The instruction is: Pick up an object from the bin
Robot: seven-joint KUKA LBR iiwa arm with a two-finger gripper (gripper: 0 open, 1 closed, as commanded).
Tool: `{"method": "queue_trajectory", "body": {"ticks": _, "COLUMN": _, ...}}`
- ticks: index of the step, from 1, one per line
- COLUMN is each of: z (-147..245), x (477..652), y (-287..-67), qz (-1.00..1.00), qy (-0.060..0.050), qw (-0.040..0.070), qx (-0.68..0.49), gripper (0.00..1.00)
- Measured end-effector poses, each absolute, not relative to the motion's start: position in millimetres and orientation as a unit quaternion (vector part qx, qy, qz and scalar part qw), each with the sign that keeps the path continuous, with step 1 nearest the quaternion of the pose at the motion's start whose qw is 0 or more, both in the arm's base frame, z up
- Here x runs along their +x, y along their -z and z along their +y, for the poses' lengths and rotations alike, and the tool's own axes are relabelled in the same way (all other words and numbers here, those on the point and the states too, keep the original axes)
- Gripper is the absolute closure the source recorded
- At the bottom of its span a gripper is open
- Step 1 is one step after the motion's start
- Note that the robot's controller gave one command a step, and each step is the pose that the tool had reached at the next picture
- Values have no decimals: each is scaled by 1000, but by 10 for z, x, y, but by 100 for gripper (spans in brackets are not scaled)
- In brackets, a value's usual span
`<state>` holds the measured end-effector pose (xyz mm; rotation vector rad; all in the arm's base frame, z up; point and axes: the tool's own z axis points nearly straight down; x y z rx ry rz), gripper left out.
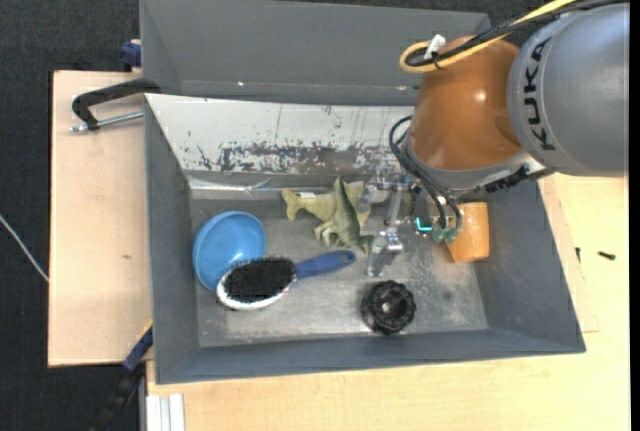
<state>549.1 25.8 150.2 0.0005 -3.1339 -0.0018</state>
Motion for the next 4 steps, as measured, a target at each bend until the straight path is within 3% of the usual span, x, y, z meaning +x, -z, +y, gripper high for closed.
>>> {"method": "queue_trajectory", "body": {"ticks": 1, "z": 1110, "x": 5320, "y": -710, "qz": -997, "qy": 3, "qw": -5, "qx": 71, "gripper": 0}}
{"method": "queue_trajectory", "body": {"ticks": 2, "z": 808, "x": 5364, "y": -728, "qz": -999, "qy": 3, "qw": -4, "qx": 32, "gripper": 0}}
{"method": "queue_trajectory", "body": {"ticks": 4, "z": 837, "x": 5386, "y": -748, "qz": -999, "qy": 1, "qw": -2, "qx": 33, "gripper": 0}}
